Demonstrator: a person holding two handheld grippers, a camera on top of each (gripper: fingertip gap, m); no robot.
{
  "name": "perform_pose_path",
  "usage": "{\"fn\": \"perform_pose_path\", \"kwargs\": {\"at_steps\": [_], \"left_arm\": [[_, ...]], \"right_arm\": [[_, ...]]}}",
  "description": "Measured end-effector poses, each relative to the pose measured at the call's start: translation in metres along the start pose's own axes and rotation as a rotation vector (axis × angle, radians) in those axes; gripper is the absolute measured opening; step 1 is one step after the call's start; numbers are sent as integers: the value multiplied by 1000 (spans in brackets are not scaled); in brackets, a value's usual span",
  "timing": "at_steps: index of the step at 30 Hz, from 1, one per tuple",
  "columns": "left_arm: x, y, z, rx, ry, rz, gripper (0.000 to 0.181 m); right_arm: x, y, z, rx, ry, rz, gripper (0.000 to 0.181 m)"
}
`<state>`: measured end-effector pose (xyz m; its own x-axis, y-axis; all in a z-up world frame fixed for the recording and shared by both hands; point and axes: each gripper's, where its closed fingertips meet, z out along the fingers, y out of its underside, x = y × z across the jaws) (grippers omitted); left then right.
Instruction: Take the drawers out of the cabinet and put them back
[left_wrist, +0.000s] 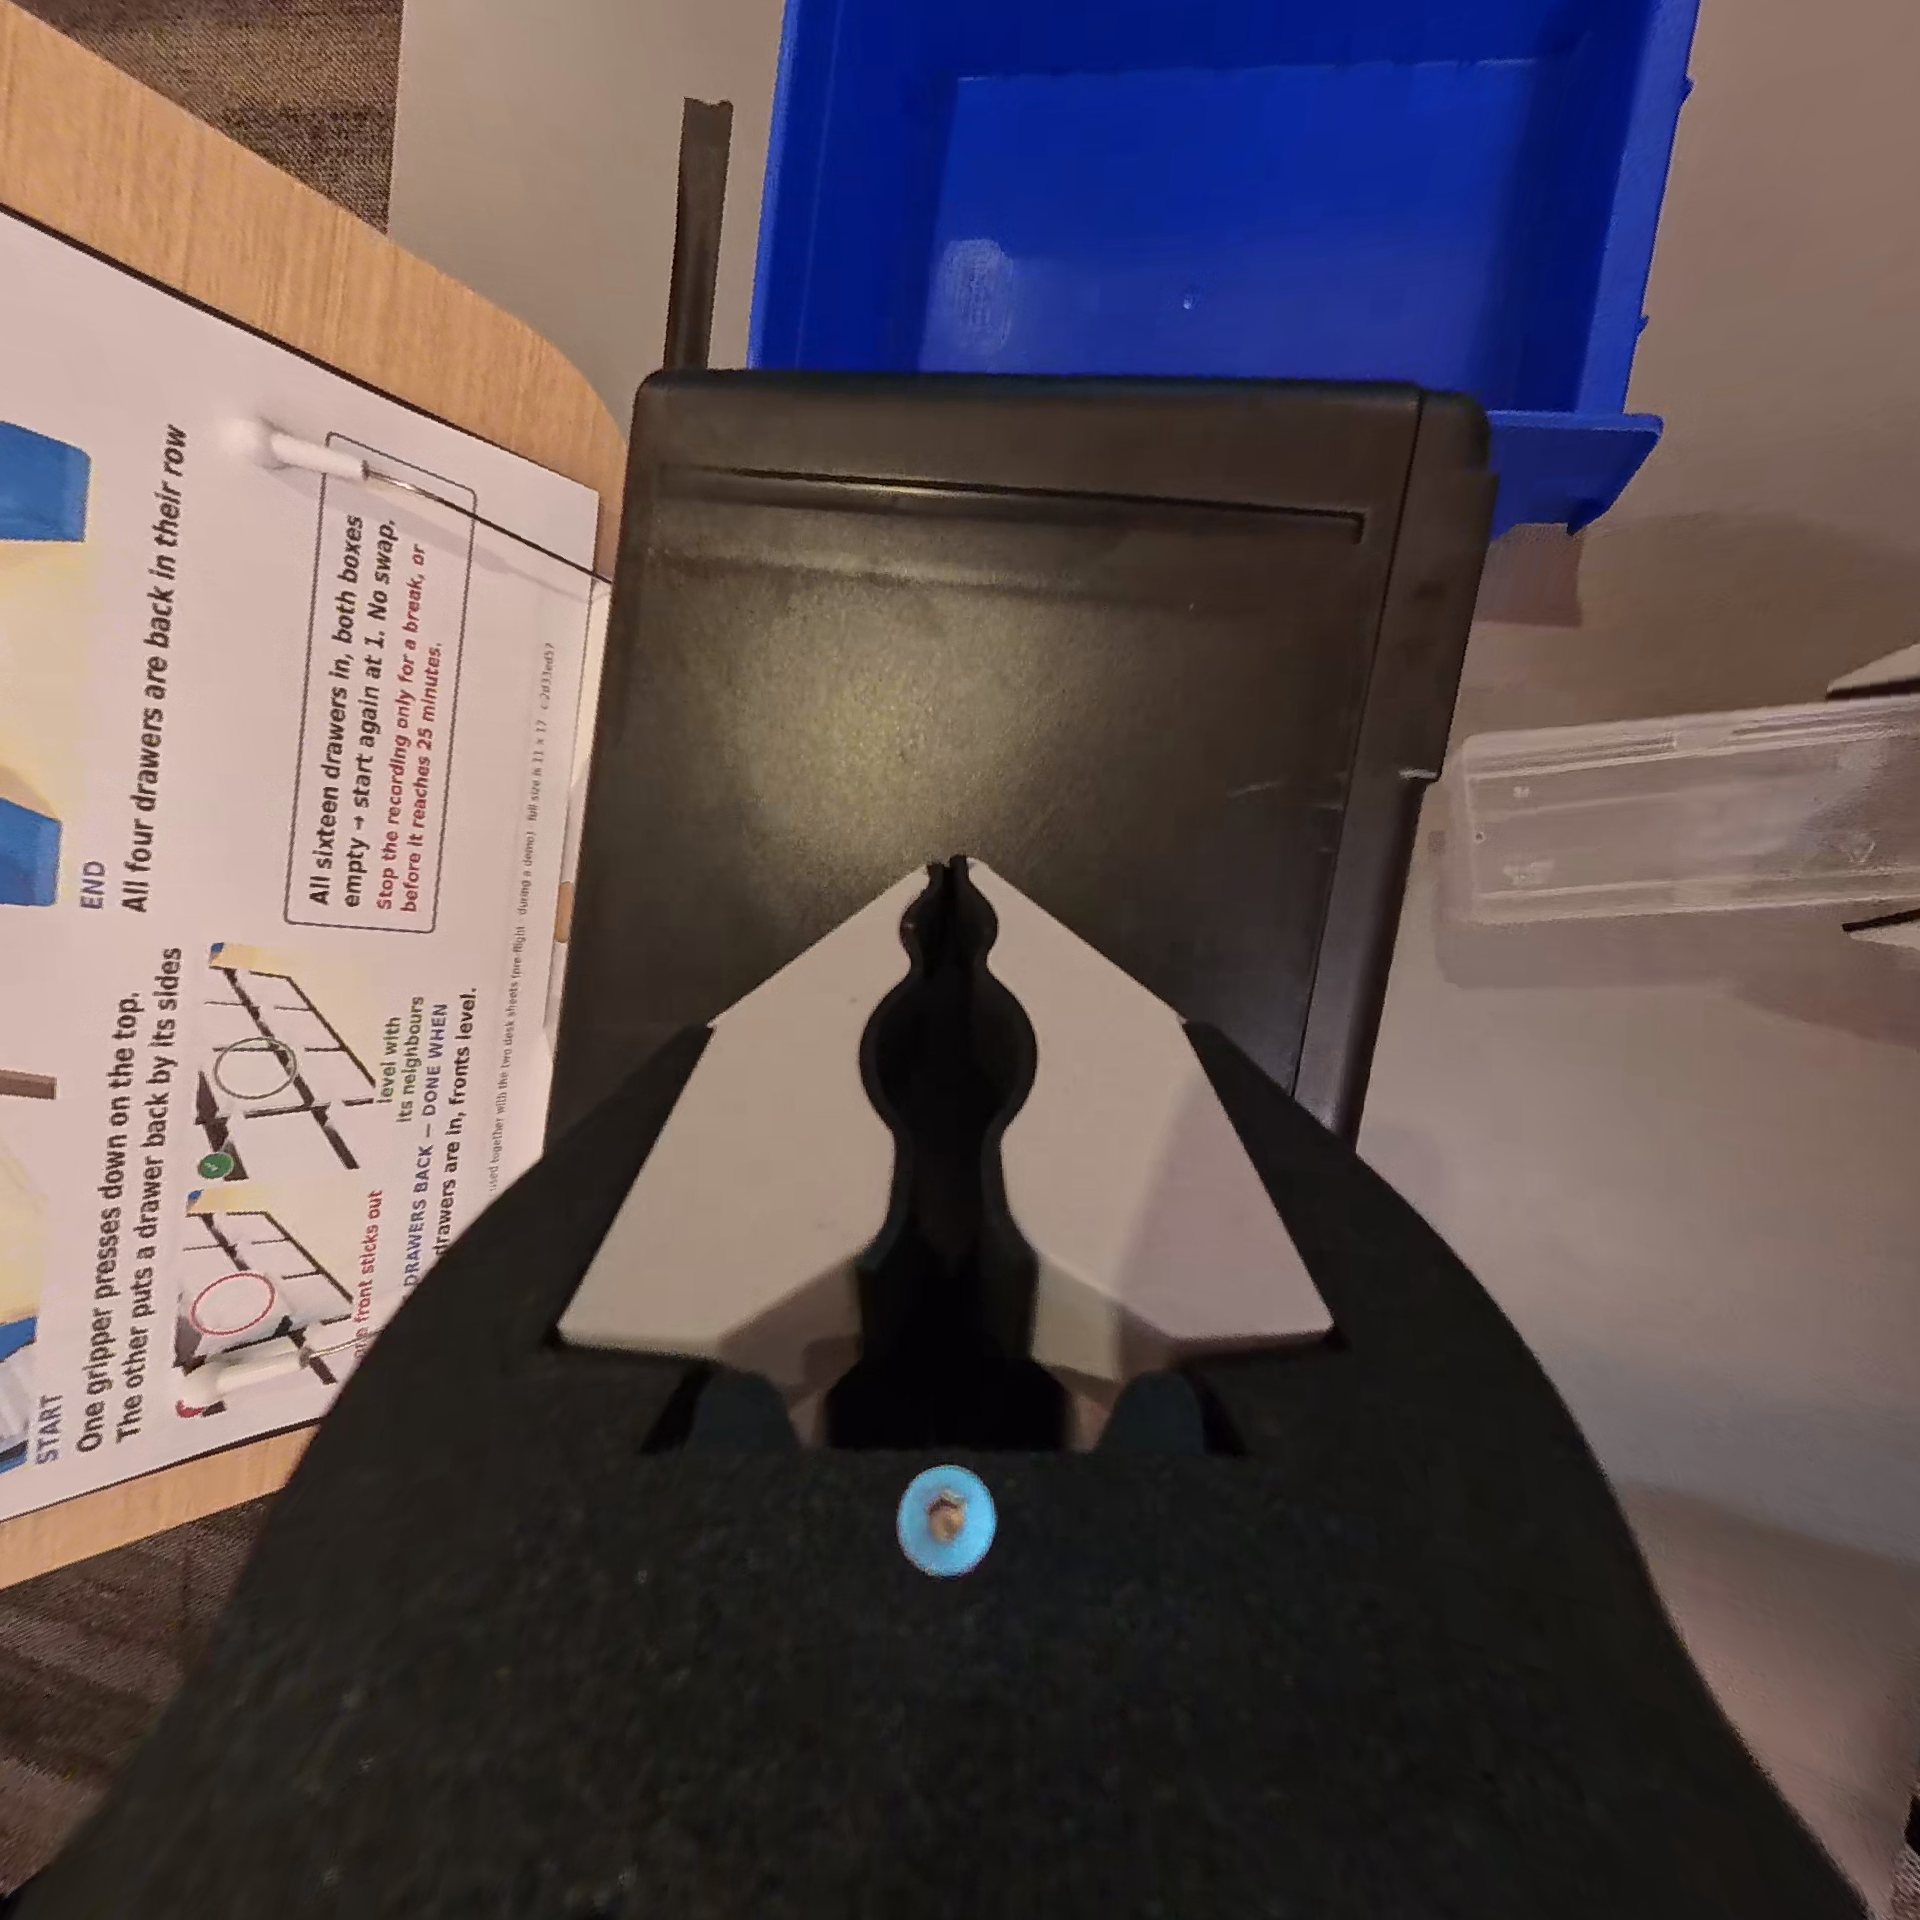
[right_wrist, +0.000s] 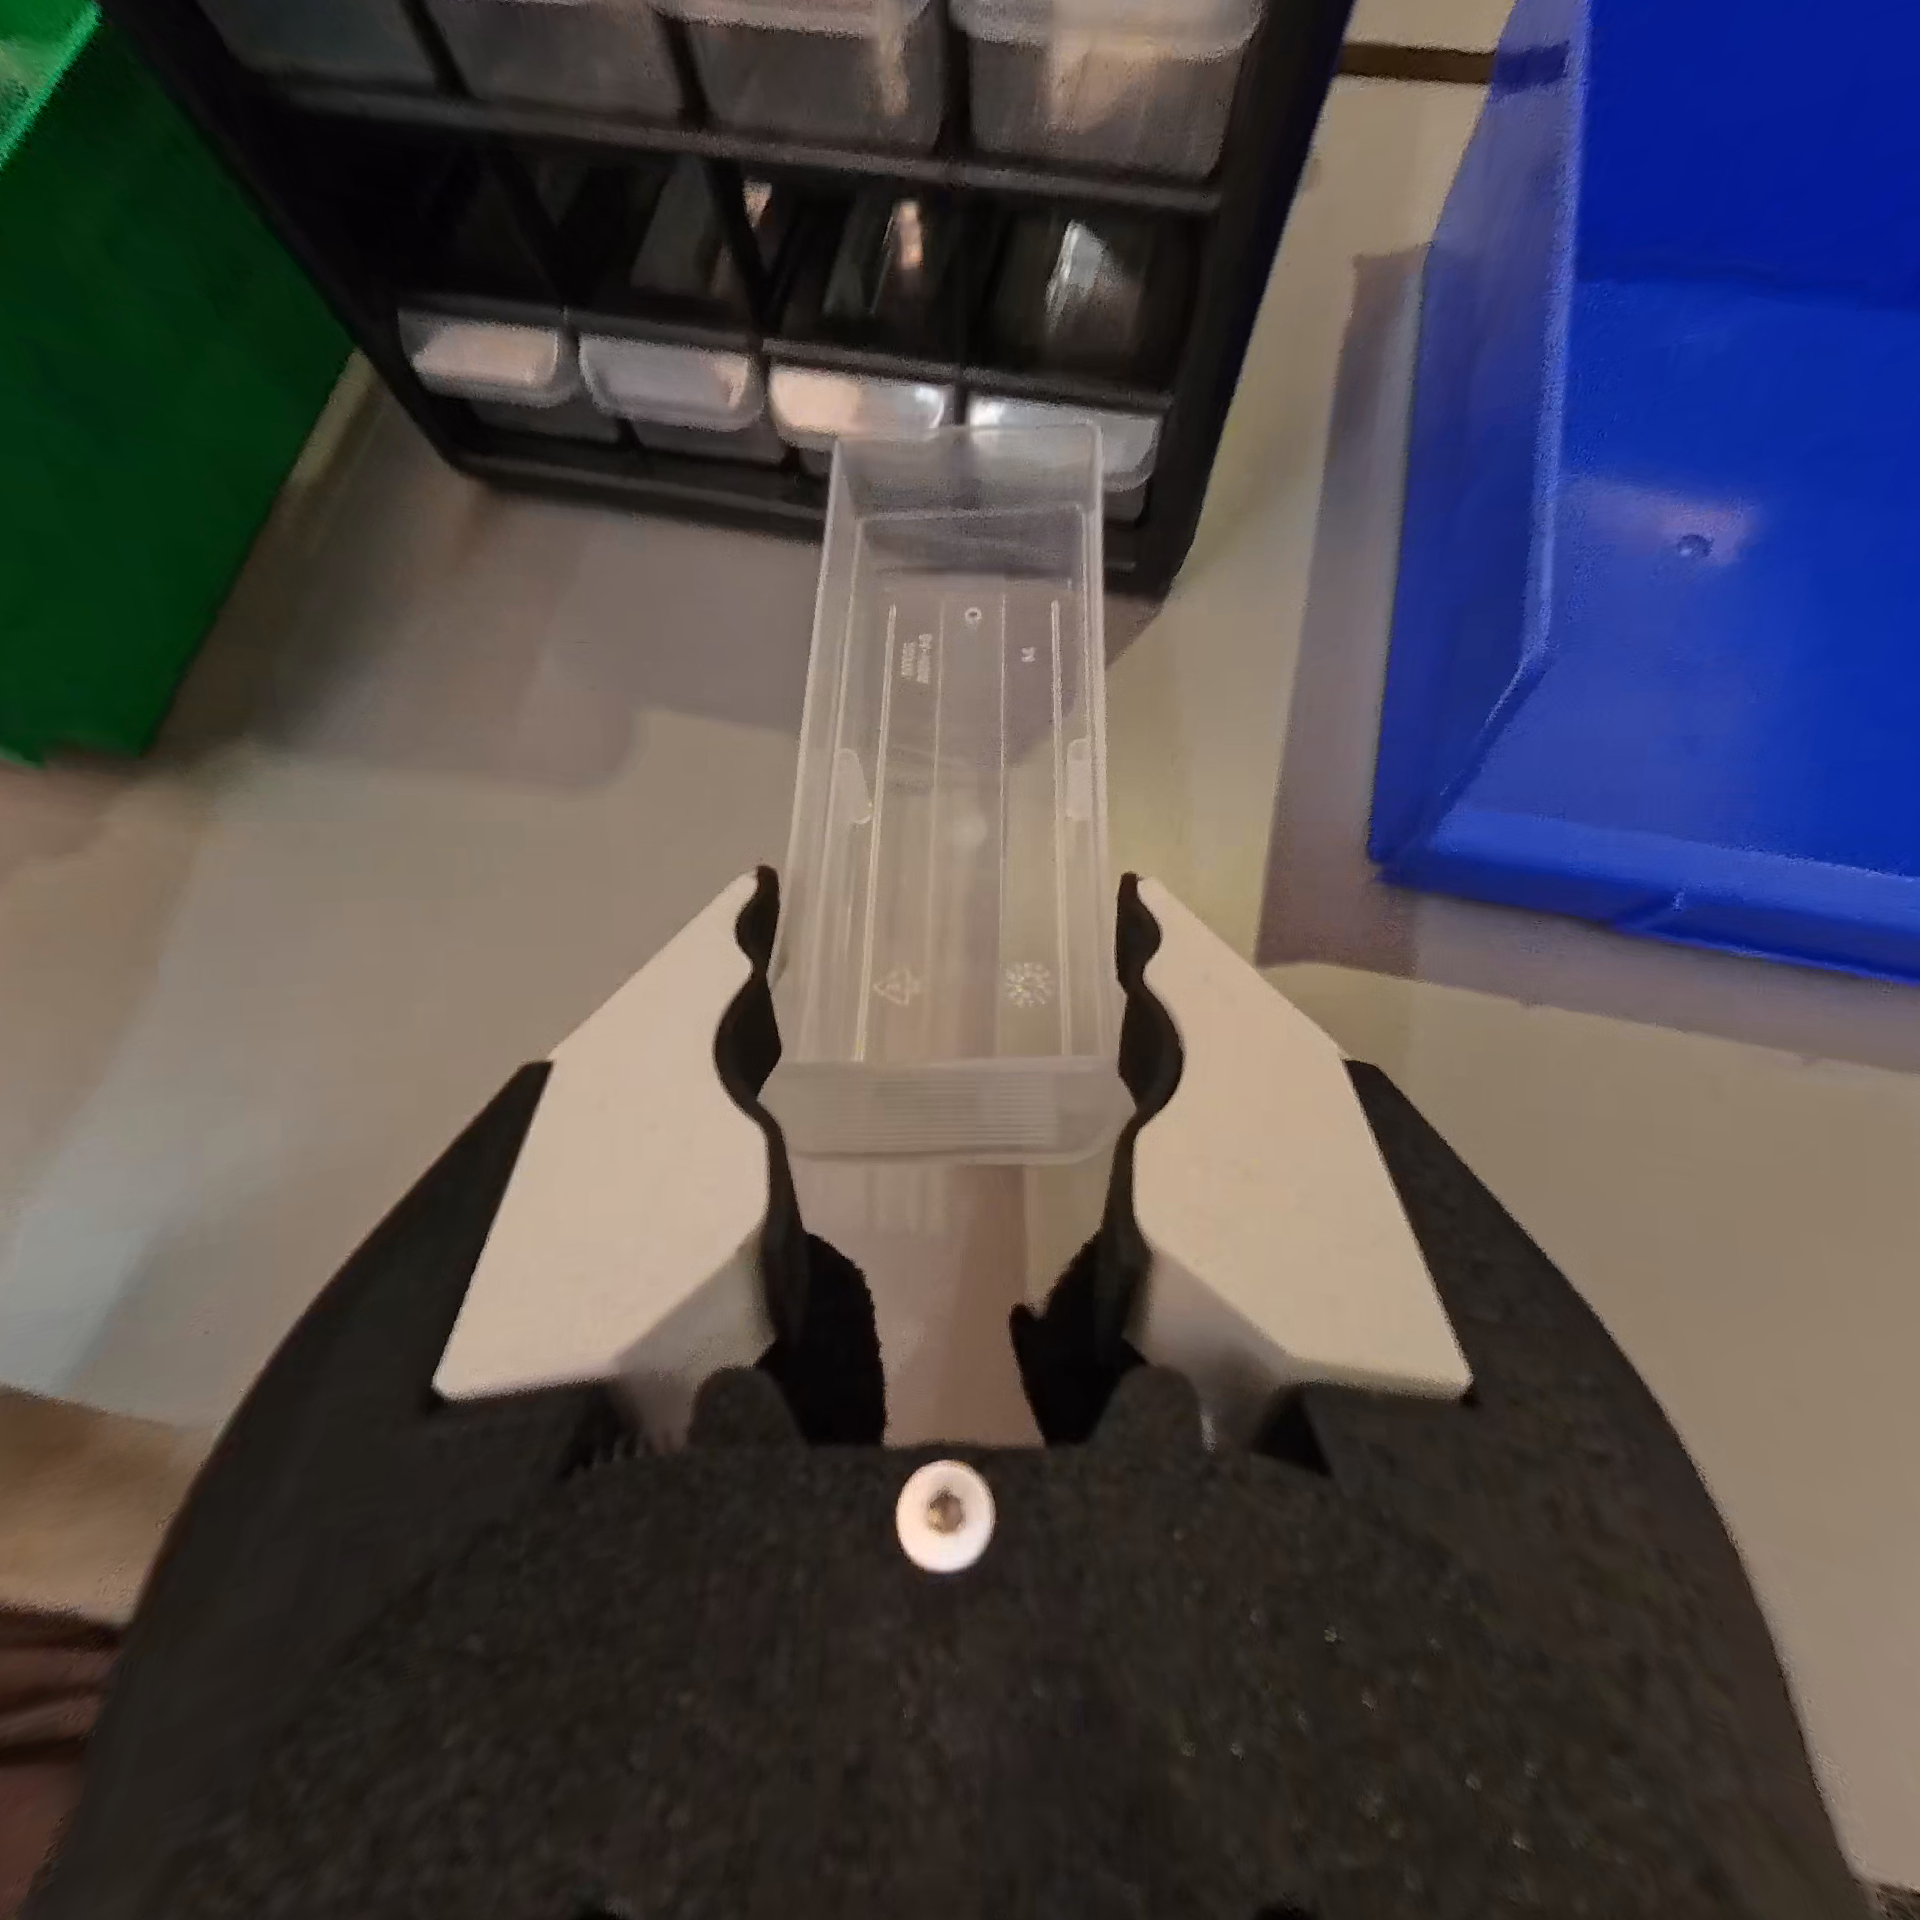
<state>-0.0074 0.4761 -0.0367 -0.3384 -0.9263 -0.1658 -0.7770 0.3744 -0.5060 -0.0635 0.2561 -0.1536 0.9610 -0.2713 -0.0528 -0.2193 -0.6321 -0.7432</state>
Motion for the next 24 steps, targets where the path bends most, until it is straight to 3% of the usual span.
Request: {"fn": "perform_pose_path", "kwargs": {"at_steps": [10, 24], "left_arm": [[0, 0, 0, -10, -7, -16, 0], [0, 0, 0, 3, -8, -8, 0]], "right_arm": [[9, -27, 43, 1, -3, 137, 65], [13, -41, 47, 51, 30, 173, 65]]}}
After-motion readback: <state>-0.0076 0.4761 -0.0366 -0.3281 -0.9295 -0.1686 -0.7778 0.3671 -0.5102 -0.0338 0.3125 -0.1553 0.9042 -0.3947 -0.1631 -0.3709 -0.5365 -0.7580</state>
